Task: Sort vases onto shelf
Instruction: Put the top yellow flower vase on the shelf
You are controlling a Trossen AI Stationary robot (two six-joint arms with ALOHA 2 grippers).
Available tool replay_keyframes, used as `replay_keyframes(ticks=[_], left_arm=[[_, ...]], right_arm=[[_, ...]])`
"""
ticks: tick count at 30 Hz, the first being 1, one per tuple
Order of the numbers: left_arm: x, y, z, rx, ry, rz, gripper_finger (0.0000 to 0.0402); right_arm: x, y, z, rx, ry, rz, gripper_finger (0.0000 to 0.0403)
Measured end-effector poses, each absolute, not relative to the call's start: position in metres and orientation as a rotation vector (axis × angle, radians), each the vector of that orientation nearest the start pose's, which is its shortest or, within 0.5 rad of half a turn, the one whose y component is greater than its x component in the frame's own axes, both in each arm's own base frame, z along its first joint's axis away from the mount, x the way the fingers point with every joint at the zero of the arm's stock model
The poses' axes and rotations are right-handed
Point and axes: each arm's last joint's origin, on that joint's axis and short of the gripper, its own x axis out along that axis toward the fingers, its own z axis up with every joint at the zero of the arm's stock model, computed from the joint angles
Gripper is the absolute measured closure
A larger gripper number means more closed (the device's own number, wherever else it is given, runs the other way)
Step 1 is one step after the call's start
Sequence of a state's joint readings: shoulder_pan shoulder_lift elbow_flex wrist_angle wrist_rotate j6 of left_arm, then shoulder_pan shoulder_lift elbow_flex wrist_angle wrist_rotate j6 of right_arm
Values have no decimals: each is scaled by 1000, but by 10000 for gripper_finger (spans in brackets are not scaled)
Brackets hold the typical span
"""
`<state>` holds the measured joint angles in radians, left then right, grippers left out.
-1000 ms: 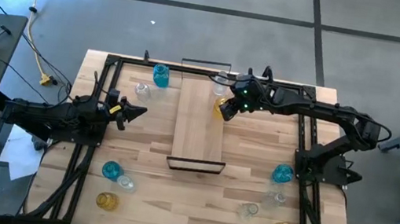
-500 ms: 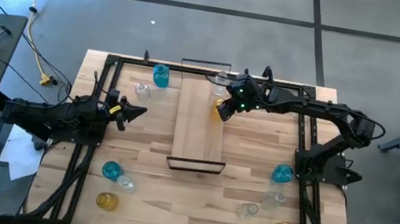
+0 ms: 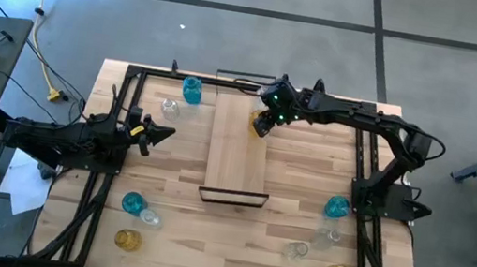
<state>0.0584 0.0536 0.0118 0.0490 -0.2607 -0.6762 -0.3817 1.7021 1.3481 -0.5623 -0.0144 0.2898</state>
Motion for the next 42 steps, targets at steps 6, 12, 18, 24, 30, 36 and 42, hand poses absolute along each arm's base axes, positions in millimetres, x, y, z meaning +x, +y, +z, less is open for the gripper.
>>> replay_keyframes(ticks=[6,12,18,24,30,36,42], left_arm=[[99,13,168,-671,-115,304,401],[99,13,168,-672,-115,304,401],[99,13,168,-664,-111,298,401],[99,13,168,-664,-108,290,401],[99,13,168,-664,-107,290,401],[99,13,168,-665,-107,290,401],[99,13,168,-664,-107,290,401]], right_arm=[[351,-135,259,427,906,-442,240],[352,-136,256,423,921,-442,240],[351,-139,256,419,927,-465,240],[349,-142,256,417,929,-483,240],[348,-142,255,417,942,-489,240],[347,-143,254,416,950,-498,240],[345,-144,254,414,955,-510,240]])
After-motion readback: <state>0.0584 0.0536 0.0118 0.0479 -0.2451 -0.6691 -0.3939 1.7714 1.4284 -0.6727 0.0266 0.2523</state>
